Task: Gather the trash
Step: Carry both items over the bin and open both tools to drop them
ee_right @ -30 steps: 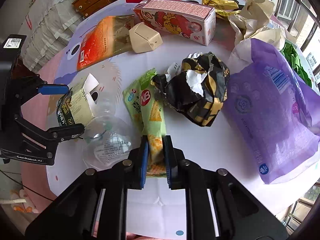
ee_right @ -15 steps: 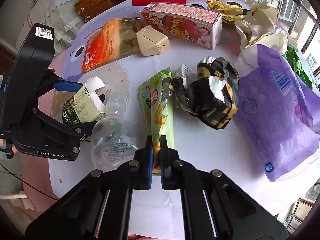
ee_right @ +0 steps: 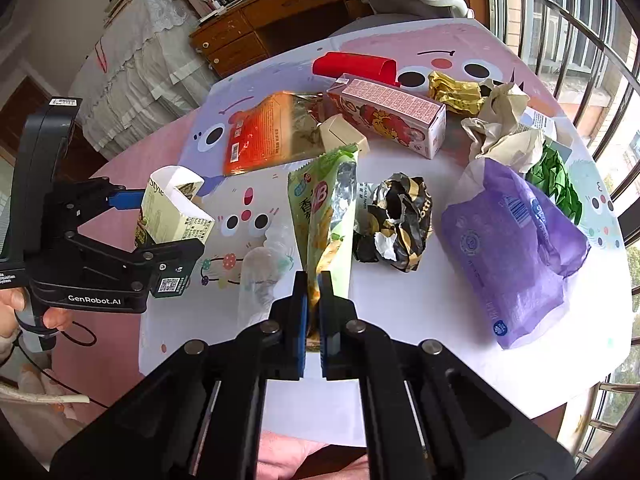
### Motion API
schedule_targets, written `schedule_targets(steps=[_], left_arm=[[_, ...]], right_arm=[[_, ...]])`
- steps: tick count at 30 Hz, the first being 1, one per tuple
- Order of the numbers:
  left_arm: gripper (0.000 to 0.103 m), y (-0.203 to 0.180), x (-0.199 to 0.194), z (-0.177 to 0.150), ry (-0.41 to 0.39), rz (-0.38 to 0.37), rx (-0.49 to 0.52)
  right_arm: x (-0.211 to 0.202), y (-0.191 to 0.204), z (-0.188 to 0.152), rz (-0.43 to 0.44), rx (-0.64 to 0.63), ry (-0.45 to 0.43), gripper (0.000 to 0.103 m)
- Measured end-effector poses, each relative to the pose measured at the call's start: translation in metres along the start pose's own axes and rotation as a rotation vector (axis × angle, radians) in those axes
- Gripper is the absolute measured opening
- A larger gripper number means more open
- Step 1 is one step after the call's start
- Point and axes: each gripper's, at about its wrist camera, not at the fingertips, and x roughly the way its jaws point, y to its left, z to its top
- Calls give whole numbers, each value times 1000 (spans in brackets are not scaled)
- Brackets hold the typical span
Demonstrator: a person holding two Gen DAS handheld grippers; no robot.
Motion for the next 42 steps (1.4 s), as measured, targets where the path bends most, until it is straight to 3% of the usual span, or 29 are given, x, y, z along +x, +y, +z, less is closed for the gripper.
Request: schedule_targets(steps=[4, 11, 16, 20, 26, 30, 35, 42], left_arm=[[81, -23, -47, -22, -77, 6, -88], [81, -110, -113, -77, -177, -5, -246], [81, -189, -116, -123, -189, -9, -348], [81, -248, -97, -155, -136, -22, -397], [81, -312, -45, -195, -14, -31, -419], [81, -342, 6, -215, 44, -17, -406], [81, -355, 108, -243, 103, -17, -479], [83, -373, 246, -278, 116, -22, -567]], right_arm=[[-36, 3, -16, 43, -42, -15, 2], [-95, -4, -74, 114, -153, 2, 3], [-124, -34, -134, 121, -228, 64, 3], [-128, -69, -180, 114, -223, 137, 3], [-100, -114, -243, 84, -175, 269, 3], [-55, -148, -282, 53, -98, 335, 3], [27, -193, -335, -5, -38, 403, 3], [149, -252, -400, -79, 0, 461, 3]])
